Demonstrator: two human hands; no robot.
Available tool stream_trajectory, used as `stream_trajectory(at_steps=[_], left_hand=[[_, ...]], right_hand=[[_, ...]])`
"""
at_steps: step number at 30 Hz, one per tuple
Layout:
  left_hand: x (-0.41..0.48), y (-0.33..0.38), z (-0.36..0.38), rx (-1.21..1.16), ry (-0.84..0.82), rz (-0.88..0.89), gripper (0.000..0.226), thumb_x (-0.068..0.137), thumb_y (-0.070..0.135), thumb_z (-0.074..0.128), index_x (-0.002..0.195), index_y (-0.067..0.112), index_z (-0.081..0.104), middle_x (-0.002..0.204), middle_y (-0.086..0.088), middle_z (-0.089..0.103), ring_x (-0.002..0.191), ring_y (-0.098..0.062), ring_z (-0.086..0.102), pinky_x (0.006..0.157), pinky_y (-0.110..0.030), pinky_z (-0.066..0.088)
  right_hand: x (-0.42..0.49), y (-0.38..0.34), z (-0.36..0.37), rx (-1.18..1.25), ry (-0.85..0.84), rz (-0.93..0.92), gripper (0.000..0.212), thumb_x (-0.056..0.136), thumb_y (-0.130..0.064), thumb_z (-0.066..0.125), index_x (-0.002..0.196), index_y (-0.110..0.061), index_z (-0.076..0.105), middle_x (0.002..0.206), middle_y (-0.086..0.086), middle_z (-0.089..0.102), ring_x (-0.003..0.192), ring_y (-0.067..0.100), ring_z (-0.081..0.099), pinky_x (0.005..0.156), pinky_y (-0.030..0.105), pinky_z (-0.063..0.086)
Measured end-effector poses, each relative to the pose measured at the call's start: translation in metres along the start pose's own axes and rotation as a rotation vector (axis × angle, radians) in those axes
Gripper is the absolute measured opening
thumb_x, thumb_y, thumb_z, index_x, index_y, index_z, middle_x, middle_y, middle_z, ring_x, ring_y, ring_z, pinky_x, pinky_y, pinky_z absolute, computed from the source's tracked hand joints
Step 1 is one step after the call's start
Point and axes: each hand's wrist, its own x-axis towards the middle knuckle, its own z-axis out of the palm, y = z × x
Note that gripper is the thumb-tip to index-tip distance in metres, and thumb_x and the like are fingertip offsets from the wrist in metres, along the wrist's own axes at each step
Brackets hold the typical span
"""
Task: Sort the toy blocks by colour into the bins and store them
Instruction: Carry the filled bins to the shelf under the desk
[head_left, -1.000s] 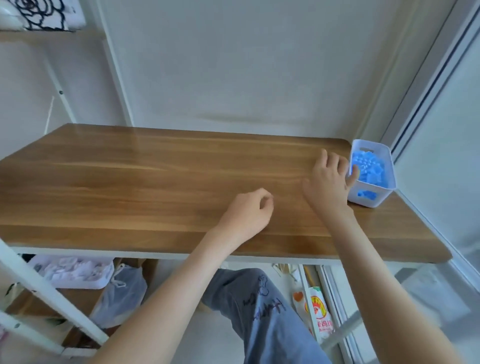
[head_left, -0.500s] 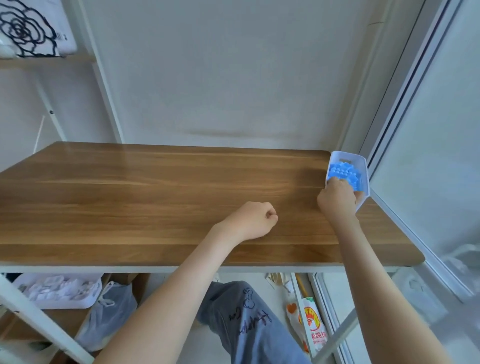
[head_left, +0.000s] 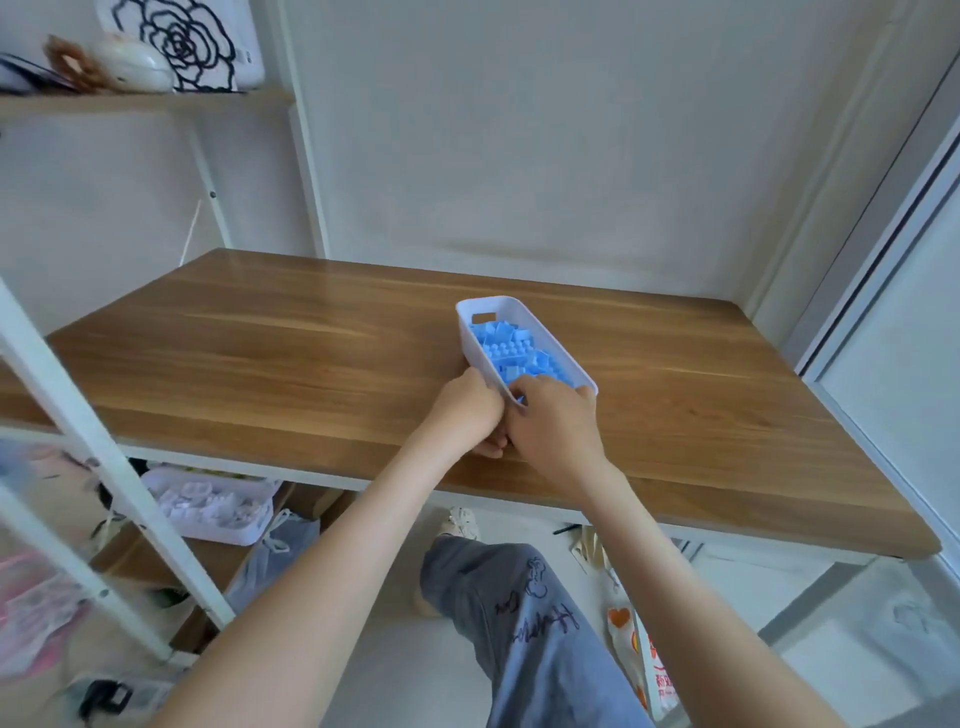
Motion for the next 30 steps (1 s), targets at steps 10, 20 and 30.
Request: stream_trajectory(at_steps=[10,20,30], left_hand=[[-0.017,-0.053,-0.066,0.113,0.268,-0.052,0.070,0.086,0.067,0.039,0.128,0.012,0.040,0.104,-0.007,0.063,0.073,-0.019,0.062,0.059,-0.032,0.054],[-0.043,-0.058,-0.084,0.055,0.322,0.173,0.025,0.094,0.014,0.041,0.114,0.022,0.053,0.105,0.002,0.063,0.087,-0.012,0.063,0.059,-0.028,0.055],[-0.092,-0.094,-0.102,-0.189,0.512,0.211,0.039,0.089,0.018,0.053,0.126,0.025,0.043,0.109,0.003,0.063,0.091,-0.010,0.064,0.060,-0.028,0.057]], right_hand=[[-0.011,-0.058,-0.025,0.543,-0.257,-0.077,0.021,0.093,-0.034,0.049,0.097,-0.019,0.063,0.112,-0.008,0.049,0.111,0.008,0.038,0.089,0.022,0.031],[0.017,-0.040,0.008,0.819,-0.450,0.329,0.063,0.091,-0.048,0.048,0.145,-0.025,0.024,0.150,0.001,0.033,0.132,0.024,0.041,0.106,0.044,0.036],[-0.012,-0.095,0.034,1.416,-0.777,0.385,0.029,0.100,-0.021,0.040,0.127,-0.020,0.050,0.111,0.006,0.068,0.087,0.019,0.071,0.059,0.029,0.056]])
